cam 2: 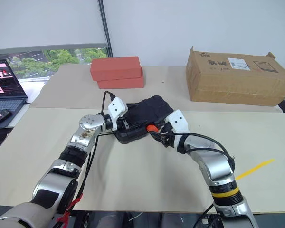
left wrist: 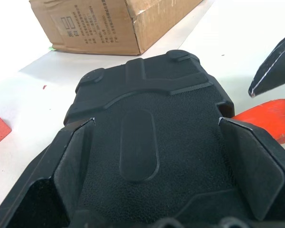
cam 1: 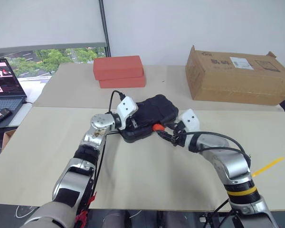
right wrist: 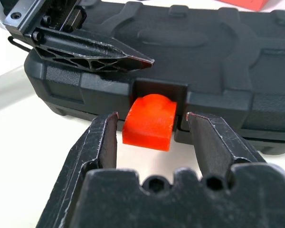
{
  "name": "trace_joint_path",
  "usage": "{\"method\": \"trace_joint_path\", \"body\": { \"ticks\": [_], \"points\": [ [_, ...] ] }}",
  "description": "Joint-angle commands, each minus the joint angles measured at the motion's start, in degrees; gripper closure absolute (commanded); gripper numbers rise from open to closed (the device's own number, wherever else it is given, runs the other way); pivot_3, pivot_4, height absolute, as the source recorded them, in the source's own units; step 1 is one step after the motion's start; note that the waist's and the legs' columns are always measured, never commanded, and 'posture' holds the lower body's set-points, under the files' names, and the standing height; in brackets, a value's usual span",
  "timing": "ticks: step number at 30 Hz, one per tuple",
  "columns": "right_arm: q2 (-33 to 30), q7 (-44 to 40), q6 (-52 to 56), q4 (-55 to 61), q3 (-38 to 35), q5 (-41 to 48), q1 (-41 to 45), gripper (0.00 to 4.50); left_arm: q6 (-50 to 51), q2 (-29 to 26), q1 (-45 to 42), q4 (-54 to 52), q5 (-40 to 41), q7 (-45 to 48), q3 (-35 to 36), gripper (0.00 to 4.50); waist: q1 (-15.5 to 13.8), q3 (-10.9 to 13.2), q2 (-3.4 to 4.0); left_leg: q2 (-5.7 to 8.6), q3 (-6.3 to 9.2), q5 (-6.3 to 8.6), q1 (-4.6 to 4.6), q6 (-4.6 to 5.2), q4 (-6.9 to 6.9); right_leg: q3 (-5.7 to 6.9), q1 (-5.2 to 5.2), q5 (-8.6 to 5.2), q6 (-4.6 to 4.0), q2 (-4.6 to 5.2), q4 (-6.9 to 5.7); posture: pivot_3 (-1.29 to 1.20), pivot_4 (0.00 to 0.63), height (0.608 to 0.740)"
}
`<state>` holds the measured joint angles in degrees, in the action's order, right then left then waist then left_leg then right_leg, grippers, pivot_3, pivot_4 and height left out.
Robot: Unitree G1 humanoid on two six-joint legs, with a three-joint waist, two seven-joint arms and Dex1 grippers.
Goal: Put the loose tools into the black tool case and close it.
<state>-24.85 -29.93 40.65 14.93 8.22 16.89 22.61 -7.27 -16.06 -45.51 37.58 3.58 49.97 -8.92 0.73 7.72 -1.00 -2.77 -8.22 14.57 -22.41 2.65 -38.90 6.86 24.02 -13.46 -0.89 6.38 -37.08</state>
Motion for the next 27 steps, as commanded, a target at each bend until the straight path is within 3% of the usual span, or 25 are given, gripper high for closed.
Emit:
{"method": "trace_joint_path", "body": {
  "ticks": [1,4,6,27],
  "points": [
    [0.03,0.33,0.78,0.38,-0.49,-0.47,1.08,2.34,1.63,-0.64,2.40,1.45,-1.78,1.04,-1.49,0.00,0.01,0.00,0.00,0.00,0.00,0.00,0.00,0.00,0.00,0.00,0.00,0.00,0.00,0.00,0.00,0.00,0.150,0.711],
    [0.11,0.36,1.29,0.14,-0.36,-0.60,1.19,3.19,1.60,-0.73,2.37,1.53,-1.88,1.04,-1.49,0.00,0.10,-0.01,0.00,-0.01,0.00,0.00,0.01,0.00,0.00,0.00,0.00,0.00,0.00,0.00,0.00,0.00,0.150,0.711],
    [0.32,0.52,1.53,0.07,-0.27,-0.69,1.25,3.32,1.56,-0.75,2.34,1.57,-1.92,1.01,-1.48,0.00,0.09,-0.01,0.01,-0.01,-0.01,0.00,0.00,0.00,0.01,-0.01,0.03,0.00,0.00,0.00,-0.01,0.00,0.150,0.711],
    [9.56,4.18,-5.00,-9.19,1.23,-4.63,-1.29,3.33,1.30,-1.54,2.78,2.20,-2.05,0.88,-1.20,0.00,1.58,-0.17,-0.04,-0.11,0.00,-0.08,0.24,-0.12,0.01,-0.08,-0.11,-0.15,0.27,-0.07,-0.04,0.00,0.150,0.711]
  ]
}}
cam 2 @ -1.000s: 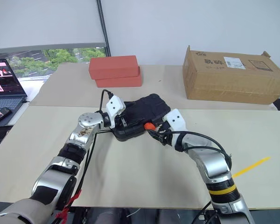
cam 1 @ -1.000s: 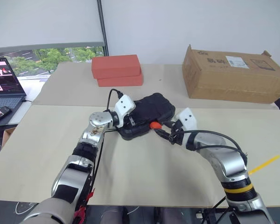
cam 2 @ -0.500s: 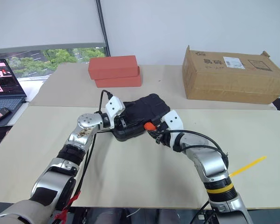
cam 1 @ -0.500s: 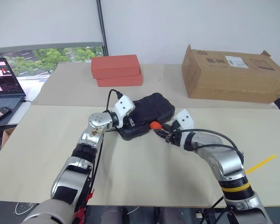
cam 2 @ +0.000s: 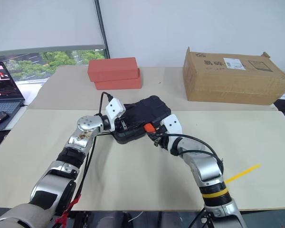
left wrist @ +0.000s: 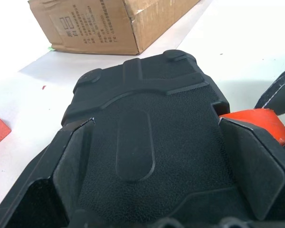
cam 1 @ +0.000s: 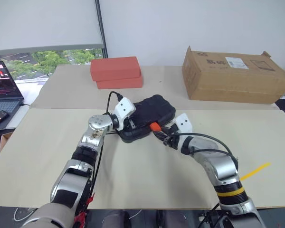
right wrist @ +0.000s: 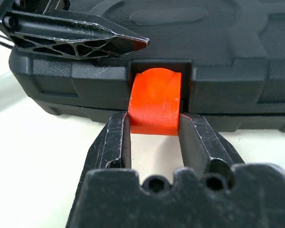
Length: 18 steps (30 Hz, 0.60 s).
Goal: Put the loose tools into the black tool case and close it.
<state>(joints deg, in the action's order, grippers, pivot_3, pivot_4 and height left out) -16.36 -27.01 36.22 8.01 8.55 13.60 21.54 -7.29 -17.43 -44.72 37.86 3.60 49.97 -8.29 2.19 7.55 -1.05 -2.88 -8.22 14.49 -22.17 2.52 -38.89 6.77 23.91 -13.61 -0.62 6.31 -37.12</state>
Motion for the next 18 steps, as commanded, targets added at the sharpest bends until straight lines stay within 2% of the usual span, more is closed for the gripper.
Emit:
{"method": "trace_joint_path", "body": {
  "ticks": [1,9,11,16,18],
  "points": [
    [1.30,1.21,-0.73,-2.73,1.07,-1.52,-0.23,3.33,1.33,-0.20,1.99,1.95,-2.08,0.89,-1.80,0.00,0.20,0.00,0.00,-0.01,0.00,-0.01,0.02,-0.01,0.00,-0.01,-0.01,0.00,0.00,0.01,0.00,0.00,0.150,0.711],
    [3.94,1.90,-2.21,-7.15,1.31,-3.33,1.35,3.33,1.40,-0.35,1.92,2.17,-2.08,0.92,-1.85,0.00,0.41,0.00,0.01,-0.08,0.06,-0.04,0.31,-0.06,0.00,-0.04,-0.26,0.02,-0.01,0.02,0.00,0.00,0.150,0.711],
    [4.60,2.11,-2.39,-7.80,1.02,-3.46,1.97,2.32,1.37,-0.37,1.89,2.28,-2.13,0.85,-1.79,0.00,0.39,0.00,0.01,-0.09,0.08,-0.04,0.39,-0.07,0.00,-0.08,-0.31,0.04,-0.03,0.05,0.00,0.00,0.150,0.711],
    [4.80,2.21,-3.14,-8.45,0.70,-3.92,2.53,0.74,1.37,-0.62,1.90,2.47,-2.13,0.80,-1.53,0.00,0.11,-0.02,0.03,-0.02,0.09,-0.06,-0.07,-0.09,0.03,-0.11,0.14,0.06,-0.08,-0.01,-0.02,0.00,0.150,0.711],
    [4.48,2.01,-2.85,-8.01,0.53,-3.78,2.47,0.74,1.38,-0.74,1.95,2.52,-2.10,0.81,-1.40,0.00,0.03,-0.02,0.03,0.02,0.08,-0.05,-0.08,-0.05,0.03,-0.13,0.12,0.19,-0.30,-0.01,-0.01,0.00,0.150,0.711]
  ]
}}
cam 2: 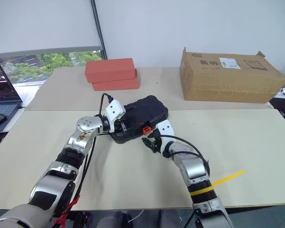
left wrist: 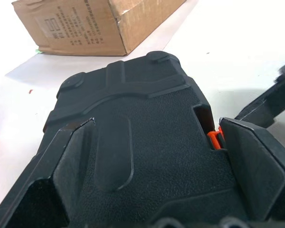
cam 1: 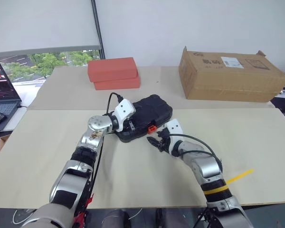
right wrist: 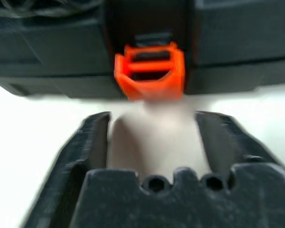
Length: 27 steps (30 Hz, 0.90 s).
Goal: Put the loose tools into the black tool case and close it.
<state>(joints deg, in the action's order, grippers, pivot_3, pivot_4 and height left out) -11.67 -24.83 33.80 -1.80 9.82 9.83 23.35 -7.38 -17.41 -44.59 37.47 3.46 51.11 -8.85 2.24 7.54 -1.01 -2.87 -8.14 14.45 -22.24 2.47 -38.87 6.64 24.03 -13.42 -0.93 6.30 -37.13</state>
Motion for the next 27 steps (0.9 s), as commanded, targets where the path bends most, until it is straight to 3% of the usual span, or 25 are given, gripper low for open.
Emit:
{"method": "trace_joint_path", "body": {
  "ticks": [1,7,9,16,24,27],
  "points": [
    [-0.58,-0.26,-0.21,2.22,-1.00,0.07,0.57,0.74,1.46,-0.82,1.84,2.99,-1.96,-0.36,-0.78,0.00,-0.02,0.00,0.00,0.01,-0.01,0.01,-0.03,0.02,0.00,0.01,0.02,0.01,-0.01,0.01,0.01,0.00,0.150,0.711],
    [-2.61,-1.10,2.50,5.93,-1.08,0.81,-0.61,0.74,1.42,-1.00,1.88,3.30,-1.91,-0.42,-0.61,0.00,-0.04,0.00,0.00,0.00,0.00,0.03,-0.03,0.04,0.03,0.02,0.03,-0.14,0.24,0.01,0.03,0.00,0.150,0.711],
    [-2.98,-1.13,3.28,6.92,-0.81,0.85,-0.94,0.96,1.35,-1.01,1.79,3.53,-1.94,-0.44,-0.55,0.00,-0.04,0.00,0.00,0.00,0.02,0.03,-0.03,0.03,0.05,0.02,0.04,-0.15,0.24,0.01,0.03,0.00,0.150,0.711],
    [-1.15,-0.18,3.96,7.17,-0.61,0.84,0.12,3.25,1.40,-0.90,1.77,3.78,-1.97,-0.49,-0.56,0.00,-0.05,0.00,0.00,0.00,0.02,0.03,-0.03,0.03,0.06,0.02,0.04,-0.15,0.25,0.02,0.04,0.00,0.150,0.711],
    [-1.22,0.31,2.48,6.28,-0.37,-0.40,0.52,3.25,1.36,-1.20,2.03,4.01,-2.07,-0.45,-0.55,0.00,-0.05,0.01,0.00,0.00,0.02,0.03,-0.03,0.03,0.06,0.03,0.05,-0.15,0.25,0.03,0.05,0.00,0.150,0.711],
    [-1.10,0.98,1.64,5.86,-0.60,-0.94,0.61,2.53,1.37,-1.23,2.11,4.00,-2.08,-0.48,-0.53,0.00,-0.05,0.01,0.00,-0.01,0.03,0.03,-0.03,0.03,0.07,0.03,0.06,-0.15,0.25,0.03,0.05,0.00,0.150,0.711]
  ]
}}
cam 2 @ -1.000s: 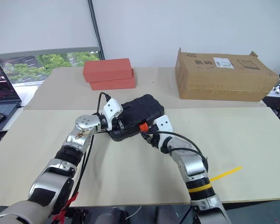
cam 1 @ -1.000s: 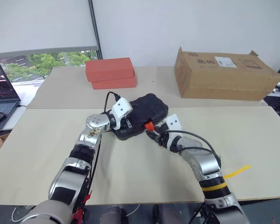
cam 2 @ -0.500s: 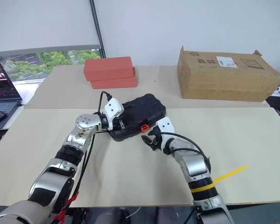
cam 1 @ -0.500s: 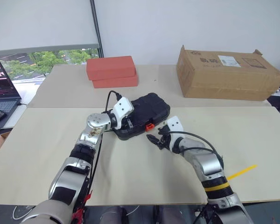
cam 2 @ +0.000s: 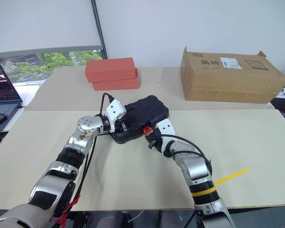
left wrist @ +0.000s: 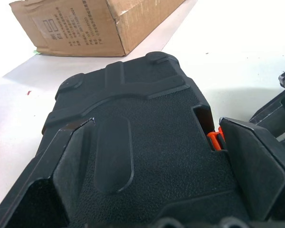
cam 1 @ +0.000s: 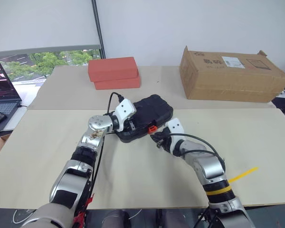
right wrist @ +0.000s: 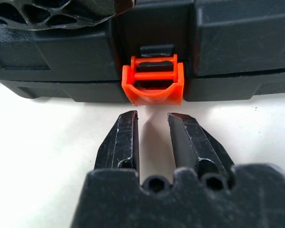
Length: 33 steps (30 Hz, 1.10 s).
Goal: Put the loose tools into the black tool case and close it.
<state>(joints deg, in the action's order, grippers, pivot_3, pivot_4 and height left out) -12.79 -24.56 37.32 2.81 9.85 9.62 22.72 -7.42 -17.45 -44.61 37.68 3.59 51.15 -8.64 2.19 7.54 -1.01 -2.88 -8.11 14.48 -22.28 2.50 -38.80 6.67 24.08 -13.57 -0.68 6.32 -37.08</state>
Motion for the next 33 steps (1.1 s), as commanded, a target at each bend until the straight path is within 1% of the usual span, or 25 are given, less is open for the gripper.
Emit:
{"method": "trace_joint_path", "body": {
  "ticks": [1,2,12,14,15,16,17,21,33],
  "points": [
    [0.14,0.79,-1.97,1.17,-0.70,-0.73,1.23,2.11,1.43,-1.20,2.15,3.77,-2.21,-0.51,-0.75,0.00,0.00,0.00,0.00,0.00,0.00,0.00,0.00,0.00,0.00,0.00,0.00,0.00,0.00,0.00,0.00,0.00,0.150,0.711],
    [0.30,0.81,-1.94,1.14,-0.73,-0.67,1.25,1.88,1.45,-1.20,2.16,3.77,-2.21,-0.50,-0.75,0.00,0.01,0.00,0.00,0.00,0.00,0.00,0.00,0.00,0.00,0.00,0.00,0.00,0.00,0.00,0.00,0.00,0.150,0.711],
    [1.42,1.18,-3.30,0.91,-0.99,-0.36,2.14,1.88,1.29,-1.20,2.10,4.22,-2.32,-0.46,-0.82,0.00,0.01,0.00,0.00,0.00,0.00,0.00,0.00,0.00,0.01,0.00,0.01,0.00,0.00,0.02,0.01,0.00,0.150,0.711],
    [1.43,1.15,-3.29,1.09,-0.97,-0.40,2.07,2.39,1.29,-1.24,2.10,4.27,-2.36,-0.44,-0.84,0.00,0.03,0.00,0.00,-0.01,0.00,0.00,-0.01,0.00,0.02,0.00,0.02,0.00,0.00,0.02,0.01,0.00,0.150,0.711],
    [1.12,0.71,-3.08,1.42,-0.68,-0.38,1.89,2.73,1.25,-1.26,2.08,4.36,-2.39,-0.45,-0.85,0.00,0.03,0.00,0.00,-0.01,0.00,0.00,-0.01,0.00,0.02,0.00,0.02,0.00,0.00,0.02,0.01,0.00,0.150,0.711],
    [0.91,0.51,-2.96,1.68,-0.51,-0.41,1.75,2.91,1.19,-1.28,2.07,4.45,-2.42,-0.47,-0.85,0.00,0.04,0.00,0.00,-0.01,0.00,0.00,-0.01,0.00,0.02,0.00,0.02,0.00,0.00,0.02,0.01,0.00,0.150,0.711],
    [0.79,0.47,-2.90,1.85,-0.42,-0.46,1.66,3.27,1.17,-1.29,2.06,4.52,-2.44,-0.49,-0.85,0.00,0.05,0.00,0.00,-0.01,0.00,0.00,-0.01,0.00,0.02,0.00,0.02,0.00,0.00,0.02,0.02,0.00,0.150,0.711],
    [-0.26,0.48,-2.30,2.64,-0.12,-1.00,2.09,3.30,1.12,-1.31,2.02,4.69,-2.49,-0.45,-0.91,0.00,-0.02,0.00,0.00,-0.03,0.01,0.00,-0.01,0.00,0.03,0.01,0.02,0.00,0.00,0.09,0.03,0.00,0.150,0.711],
    [0.09,0.89,1.32,4.74,-0.61,0.14,4.58,3.30,0.83,-1.12,2.05,5.22,-2.62,-0.34,-1.24,0.00,0.03,0.01,0.00,-0.06,0.01,0.00,-0.04,0.00,0.04,0.01,0.05,0.00,0.00,0.12,0.06,0.00,0.150,0.711]
  ]
}}
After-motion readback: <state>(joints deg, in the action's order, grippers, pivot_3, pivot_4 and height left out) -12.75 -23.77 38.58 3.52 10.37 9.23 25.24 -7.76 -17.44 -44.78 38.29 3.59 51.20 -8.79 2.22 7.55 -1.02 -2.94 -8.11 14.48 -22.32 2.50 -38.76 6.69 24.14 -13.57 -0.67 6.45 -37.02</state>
